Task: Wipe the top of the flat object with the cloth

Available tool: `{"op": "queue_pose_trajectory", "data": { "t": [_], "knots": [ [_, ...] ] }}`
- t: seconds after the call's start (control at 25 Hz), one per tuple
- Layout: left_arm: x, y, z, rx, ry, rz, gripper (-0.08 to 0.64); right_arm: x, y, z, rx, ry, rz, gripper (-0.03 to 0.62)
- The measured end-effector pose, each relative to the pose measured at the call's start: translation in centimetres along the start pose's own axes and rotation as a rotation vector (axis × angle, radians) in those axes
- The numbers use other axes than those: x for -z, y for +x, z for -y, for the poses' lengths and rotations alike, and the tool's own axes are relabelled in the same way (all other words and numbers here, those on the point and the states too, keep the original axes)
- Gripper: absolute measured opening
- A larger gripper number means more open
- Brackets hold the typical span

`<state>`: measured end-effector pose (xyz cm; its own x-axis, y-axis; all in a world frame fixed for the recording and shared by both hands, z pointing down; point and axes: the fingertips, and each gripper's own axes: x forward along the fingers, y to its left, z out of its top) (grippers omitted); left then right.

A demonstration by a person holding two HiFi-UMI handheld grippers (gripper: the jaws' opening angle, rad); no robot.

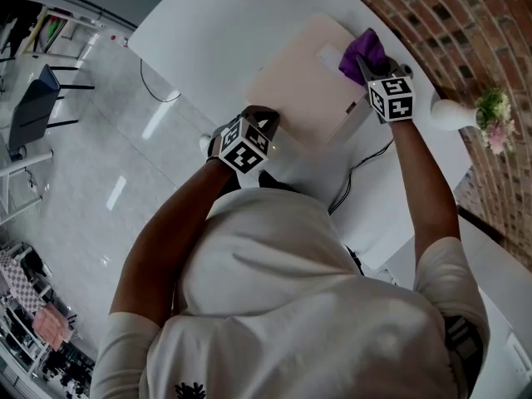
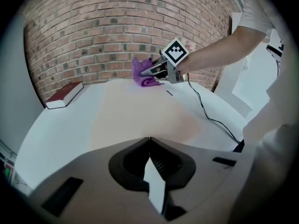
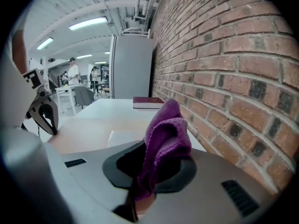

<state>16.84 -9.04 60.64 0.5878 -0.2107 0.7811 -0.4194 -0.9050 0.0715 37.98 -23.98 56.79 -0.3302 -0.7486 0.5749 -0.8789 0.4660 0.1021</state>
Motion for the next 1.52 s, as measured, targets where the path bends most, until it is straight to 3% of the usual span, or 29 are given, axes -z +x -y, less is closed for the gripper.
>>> {"op": "queue_pose_trajectory", "data": {
  "t": [0.32, 0.48, 0.68, 0.96, 1.28, 1.4, 1.52],
  "knots": [
    [0.2, -0.2, 0.0, 0.004, 0.004, -0.003, 0.025, 0.0, 0.6, 4.2, 0.107, 0.008, -0.027, 0.077],
    [0.0, 0.2, 0.0, 0.005, 0.004, -0.001, 0.025, -1.3, -0.4, 3.7, 0.086, 0.012, 0.025, 0.077],
    [0.0, 0.4, 0.0, 0.008, -0.005, 0.003, 0.025, -3.6, -3.5, -0.8, 0.003, -0.028, 0.114, 0.077],
    [0.0, 0.5, 0.0, 0.011, -0.017, 0.009, 0.025, -4.7, -7.3, -11.5, -0.223, -0.115, 0.169, 0.077],
    [0.1, -0.1, -0.2, 0.012, -0.019, 0.009, 0.025, -2.8, -9.9, -22.8, -0.447, -0.041, 0.144, 0.077],
    [0.1, -0.1, -0.2, 0.016, -0.026, 0.007, 0.025, -1.1, -10.1, -24.8, -0.486, -0.010, 0.111, 0.077],
    [0.1, -0.1, -0.2, 0.018, -0.030, 0.006, 0.025, 0.6, -9.5, -24.0, -0.465, -0.002, 0.086, 0.077]
  ]
}}
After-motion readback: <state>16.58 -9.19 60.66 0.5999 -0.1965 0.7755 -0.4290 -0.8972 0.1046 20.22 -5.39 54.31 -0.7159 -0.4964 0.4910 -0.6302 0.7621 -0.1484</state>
